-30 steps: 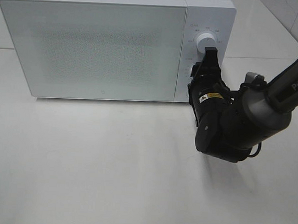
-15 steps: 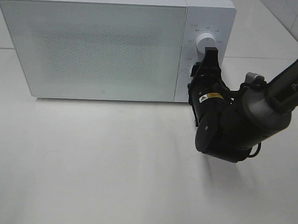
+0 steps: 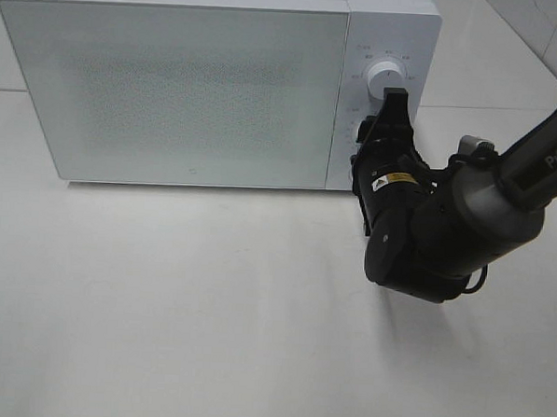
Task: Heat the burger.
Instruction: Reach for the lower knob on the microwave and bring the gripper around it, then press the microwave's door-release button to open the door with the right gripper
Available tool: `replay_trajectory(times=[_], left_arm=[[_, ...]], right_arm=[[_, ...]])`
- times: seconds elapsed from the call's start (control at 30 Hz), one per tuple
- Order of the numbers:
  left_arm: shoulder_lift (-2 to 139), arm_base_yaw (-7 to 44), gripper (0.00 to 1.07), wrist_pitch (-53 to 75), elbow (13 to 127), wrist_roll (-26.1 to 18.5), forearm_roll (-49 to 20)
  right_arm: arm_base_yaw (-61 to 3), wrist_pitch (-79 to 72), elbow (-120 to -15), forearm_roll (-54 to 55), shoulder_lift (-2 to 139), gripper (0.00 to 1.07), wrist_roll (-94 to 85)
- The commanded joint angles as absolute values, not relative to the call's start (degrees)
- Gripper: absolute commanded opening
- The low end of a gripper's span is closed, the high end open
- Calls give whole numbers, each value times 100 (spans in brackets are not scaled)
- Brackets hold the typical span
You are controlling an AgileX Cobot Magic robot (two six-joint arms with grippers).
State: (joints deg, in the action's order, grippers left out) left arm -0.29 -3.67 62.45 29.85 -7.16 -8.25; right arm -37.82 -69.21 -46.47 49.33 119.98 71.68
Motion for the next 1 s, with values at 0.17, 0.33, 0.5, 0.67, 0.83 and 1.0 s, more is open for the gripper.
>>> replay_trajectory(times=[0.17, 0.33, 0.5, 0.67, 0.83, 1.0], left_arm=[[-57, -355, 100, 6165, 2968, -705, -859], [-57, -355, 100, 6165, 2968, -705, -859], [-57, -355, 100, 6165, 2968, -705, -859], [-57, -355, 100, 6165, 2968, -705, -859], [-57, -355, 100, 6165, 2968, -705, -859], [-57, -355, 100, 6165, 2968, -705, -859]], right_arm=[[-3804, -7821, -4830, 4217, 11923, 19, 7414], [-3804, -7821, -4830, 4326, 11923, 29, 7385], [-3804, -7821, -4830, 4652, 11923, 46, 7248], [-3804, -7855, -4830, 5042, 11923, 56, 7099], [-3804, -7867, -4830, 5157, 11923, 63, 7013], [-3816, -7861, -4761, 5008, 11906, 66, 6801]])
